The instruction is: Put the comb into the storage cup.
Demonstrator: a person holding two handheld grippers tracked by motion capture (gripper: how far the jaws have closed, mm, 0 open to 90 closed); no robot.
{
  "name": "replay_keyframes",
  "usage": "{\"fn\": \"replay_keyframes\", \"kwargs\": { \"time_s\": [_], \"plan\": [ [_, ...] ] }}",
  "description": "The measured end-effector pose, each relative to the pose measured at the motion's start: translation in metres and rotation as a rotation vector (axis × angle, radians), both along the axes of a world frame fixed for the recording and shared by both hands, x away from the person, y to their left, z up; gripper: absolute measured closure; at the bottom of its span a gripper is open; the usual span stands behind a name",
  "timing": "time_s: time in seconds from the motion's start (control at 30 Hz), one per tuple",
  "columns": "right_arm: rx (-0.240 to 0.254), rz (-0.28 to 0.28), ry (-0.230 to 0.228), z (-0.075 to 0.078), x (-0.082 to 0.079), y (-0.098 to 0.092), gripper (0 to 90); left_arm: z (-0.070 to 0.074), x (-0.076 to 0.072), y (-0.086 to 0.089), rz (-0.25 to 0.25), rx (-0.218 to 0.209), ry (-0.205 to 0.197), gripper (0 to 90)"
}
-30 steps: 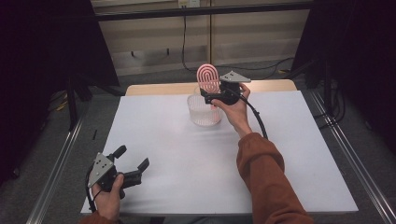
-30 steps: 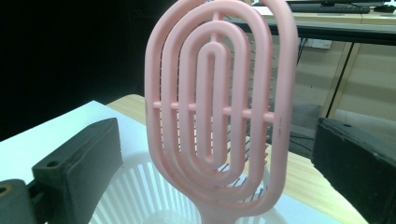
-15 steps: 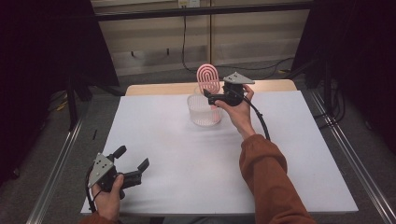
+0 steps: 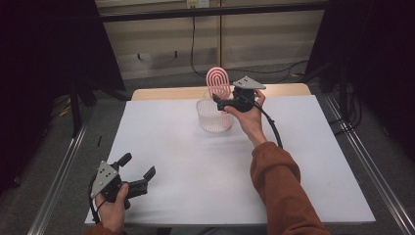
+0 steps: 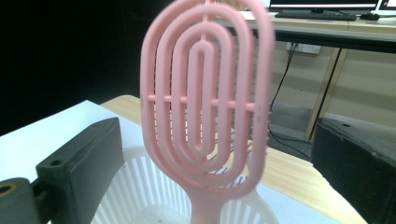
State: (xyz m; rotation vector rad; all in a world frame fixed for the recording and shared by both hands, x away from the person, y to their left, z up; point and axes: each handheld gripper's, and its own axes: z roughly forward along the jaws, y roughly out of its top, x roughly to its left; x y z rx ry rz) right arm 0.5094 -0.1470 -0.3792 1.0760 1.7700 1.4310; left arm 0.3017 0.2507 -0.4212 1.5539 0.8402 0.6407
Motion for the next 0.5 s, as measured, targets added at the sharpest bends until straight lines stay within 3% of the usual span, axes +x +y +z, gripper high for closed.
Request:
{"fn": "replay_keyframes", "kwargs": {
  "time_s": [0.23,0.5],
  "plan": [
    [0.020,-0.012,-0.018,0.005,-0.017,-0.011,0.0,0.000,0.000,-0.001,0.006,-0.004,-0.003,2.2],
    [0.001,-0.026,-0.026,0.007,-0.033,-0.020,0.3,0.000,-0.001,0.000,0.020,-0.011,-0.007,2.2]
  ]
}}
